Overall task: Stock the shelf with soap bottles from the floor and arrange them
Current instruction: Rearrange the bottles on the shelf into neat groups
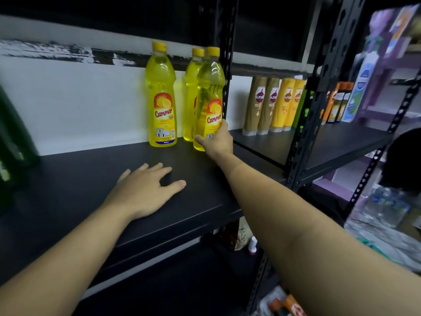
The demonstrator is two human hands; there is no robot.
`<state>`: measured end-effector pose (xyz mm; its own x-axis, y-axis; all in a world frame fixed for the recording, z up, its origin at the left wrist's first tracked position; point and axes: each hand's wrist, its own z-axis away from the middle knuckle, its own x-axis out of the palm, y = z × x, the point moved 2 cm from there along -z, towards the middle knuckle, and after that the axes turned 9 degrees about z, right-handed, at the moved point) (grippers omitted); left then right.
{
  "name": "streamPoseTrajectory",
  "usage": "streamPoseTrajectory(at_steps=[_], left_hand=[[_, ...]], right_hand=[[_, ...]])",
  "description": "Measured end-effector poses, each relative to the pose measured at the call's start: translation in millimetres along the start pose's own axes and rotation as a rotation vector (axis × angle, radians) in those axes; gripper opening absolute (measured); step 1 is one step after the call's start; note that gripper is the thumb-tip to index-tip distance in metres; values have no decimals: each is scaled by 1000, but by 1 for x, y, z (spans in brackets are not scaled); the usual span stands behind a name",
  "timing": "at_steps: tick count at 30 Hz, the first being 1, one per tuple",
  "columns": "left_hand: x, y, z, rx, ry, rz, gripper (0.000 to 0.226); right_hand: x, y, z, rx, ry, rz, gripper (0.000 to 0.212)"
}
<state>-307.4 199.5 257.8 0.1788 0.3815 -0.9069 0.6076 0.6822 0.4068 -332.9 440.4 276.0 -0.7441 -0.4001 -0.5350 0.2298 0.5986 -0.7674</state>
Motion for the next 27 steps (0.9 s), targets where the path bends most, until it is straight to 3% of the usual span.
streamPoseTrajectory(at_steps=[15,22,27], left_hand=[[-2,3,1,1,42,51,75],[-6,4,7,-11,94,113,72],[-13,1,13,8,199,297,66]], right_hand=[[-13,-2,19,-37,11,73,84],[-29,-6,56,-92,-97,-7,81],[-34,-17,90,-129,-156,-3,87]])
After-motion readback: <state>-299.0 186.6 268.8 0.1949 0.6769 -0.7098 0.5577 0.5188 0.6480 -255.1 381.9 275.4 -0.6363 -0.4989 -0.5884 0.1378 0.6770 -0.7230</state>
